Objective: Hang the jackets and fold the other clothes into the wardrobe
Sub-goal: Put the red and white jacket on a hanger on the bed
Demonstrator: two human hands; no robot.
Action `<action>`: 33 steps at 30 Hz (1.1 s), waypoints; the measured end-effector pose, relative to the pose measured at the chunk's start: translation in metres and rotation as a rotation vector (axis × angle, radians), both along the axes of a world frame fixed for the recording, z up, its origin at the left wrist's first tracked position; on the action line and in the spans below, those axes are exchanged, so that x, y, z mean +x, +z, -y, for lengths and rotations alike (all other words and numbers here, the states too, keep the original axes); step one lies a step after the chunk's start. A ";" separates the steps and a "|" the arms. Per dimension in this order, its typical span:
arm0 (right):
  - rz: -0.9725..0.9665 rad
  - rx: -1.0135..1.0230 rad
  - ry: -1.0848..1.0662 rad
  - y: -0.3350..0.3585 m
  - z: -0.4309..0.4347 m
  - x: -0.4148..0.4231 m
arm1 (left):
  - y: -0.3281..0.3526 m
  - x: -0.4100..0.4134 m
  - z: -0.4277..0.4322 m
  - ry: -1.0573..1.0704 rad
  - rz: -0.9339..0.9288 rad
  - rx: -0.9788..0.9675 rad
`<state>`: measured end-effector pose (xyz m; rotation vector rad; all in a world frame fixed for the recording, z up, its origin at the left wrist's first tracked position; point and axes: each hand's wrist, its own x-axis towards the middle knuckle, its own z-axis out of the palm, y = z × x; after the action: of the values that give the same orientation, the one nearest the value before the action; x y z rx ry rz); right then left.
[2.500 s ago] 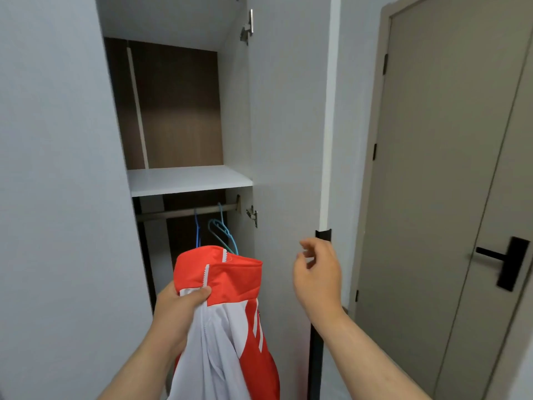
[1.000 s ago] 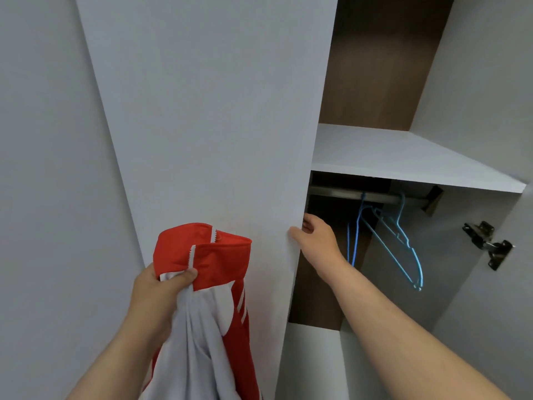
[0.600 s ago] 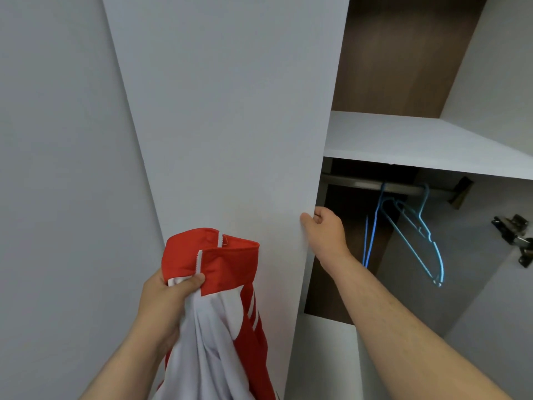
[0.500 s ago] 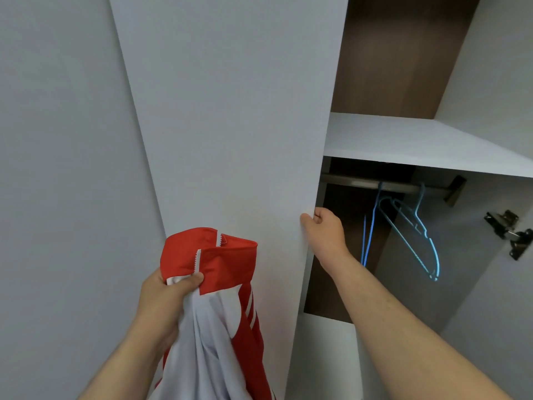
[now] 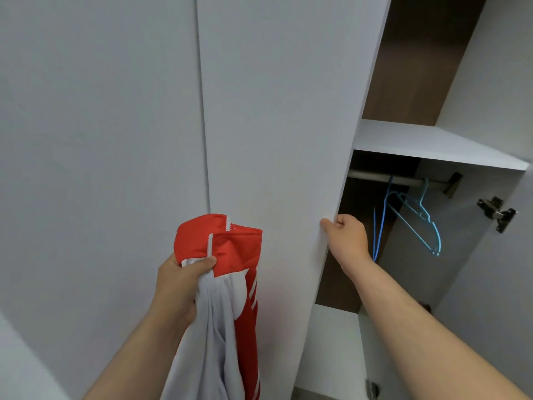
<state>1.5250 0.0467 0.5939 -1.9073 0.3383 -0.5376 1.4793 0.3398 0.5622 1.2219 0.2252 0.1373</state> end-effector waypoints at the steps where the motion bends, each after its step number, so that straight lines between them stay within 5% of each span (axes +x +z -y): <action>1: 0.000 -0.002 -0.007 0.000 -0.006 -0.006 | 0.001 -0.006 -0.005 0.002 -0.006 -0.005; 15: -0.003 -0.187 -0.048 -0.002 -0.096 -0.068 | -0.004 -0.089 -0.069 -0.019 -0.034 0.015; 33: 0.024 -0.321 0.158 -0.009 -0.262 -0.079 | -0.031 -0.158 -0.123 0.036 -0.026 0.053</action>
<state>1.4465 0.3086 0.5846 -2.2126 0.0862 -0.5324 1.3212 0.4631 0.5308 1.2728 0.2678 0.1598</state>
